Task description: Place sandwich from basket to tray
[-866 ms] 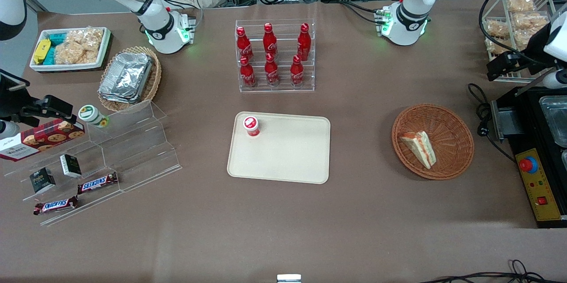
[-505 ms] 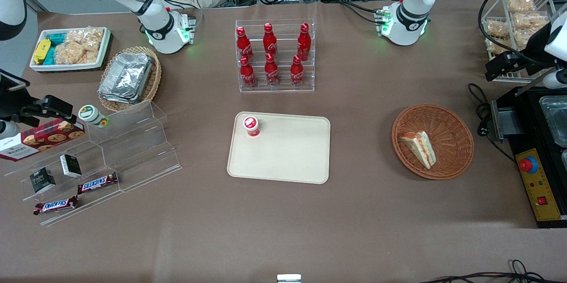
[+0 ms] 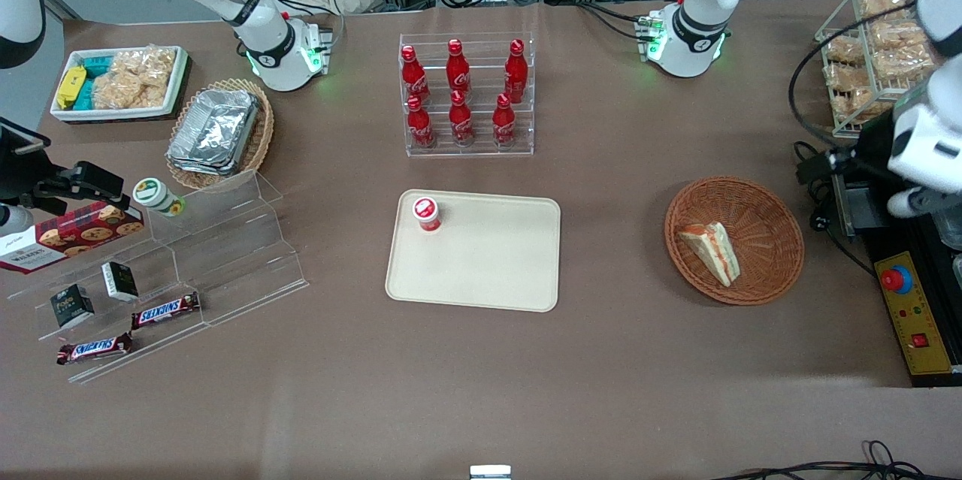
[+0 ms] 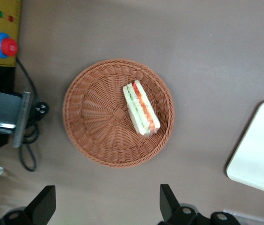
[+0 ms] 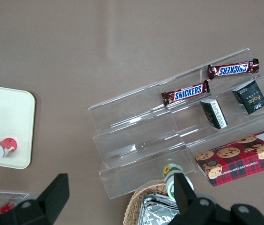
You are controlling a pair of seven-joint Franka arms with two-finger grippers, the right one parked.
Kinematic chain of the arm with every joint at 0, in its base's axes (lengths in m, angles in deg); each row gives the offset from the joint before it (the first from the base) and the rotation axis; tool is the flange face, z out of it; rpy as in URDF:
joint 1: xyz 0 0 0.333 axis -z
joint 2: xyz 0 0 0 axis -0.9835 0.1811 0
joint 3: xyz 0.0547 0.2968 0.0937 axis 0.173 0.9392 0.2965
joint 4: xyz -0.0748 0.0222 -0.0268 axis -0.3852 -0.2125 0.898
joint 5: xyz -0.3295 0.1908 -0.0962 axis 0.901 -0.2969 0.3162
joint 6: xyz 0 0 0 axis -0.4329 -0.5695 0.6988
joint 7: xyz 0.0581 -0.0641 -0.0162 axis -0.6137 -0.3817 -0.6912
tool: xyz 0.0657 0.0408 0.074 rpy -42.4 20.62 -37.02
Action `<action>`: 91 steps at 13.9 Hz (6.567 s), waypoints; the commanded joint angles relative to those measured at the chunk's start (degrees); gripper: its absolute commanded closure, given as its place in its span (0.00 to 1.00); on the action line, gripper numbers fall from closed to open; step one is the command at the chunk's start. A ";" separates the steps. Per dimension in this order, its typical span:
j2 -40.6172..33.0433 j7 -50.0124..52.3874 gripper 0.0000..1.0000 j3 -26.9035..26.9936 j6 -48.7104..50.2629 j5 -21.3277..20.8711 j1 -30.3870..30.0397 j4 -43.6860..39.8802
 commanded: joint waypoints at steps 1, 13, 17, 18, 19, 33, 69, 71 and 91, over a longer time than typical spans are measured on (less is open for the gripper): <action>5.09 5.49 0.00 -0.45 -2.68 0.74 0.25 -0.56; 16.18 16.94 0.00 -0.80 -24.56 -0.31 3.33 14.20; 16.35 16.94 0.00 -0.80 -31.50 -0.32 3.59 19.12; 16.62 16.94 0.00 -0.80 -32.30 -0.32 3.59 19.65; 16.88 16.94 0.04 -0.80 -32.31 -0.32 3.59 19.66; 7.92 17.38 0.73 -3.34 -5.99 -0.49 3.77 -0.60; 45.80 39.08 0.26 -27.43 -14.64 -19.04 18.36 -19.45; 45.01 42.67 0.01 -27.43 -14.56 -19.21 18.18 -19.72; 11.36 27.44 0.00 -22.28 -0.06 -8.51 -2.83 -14.01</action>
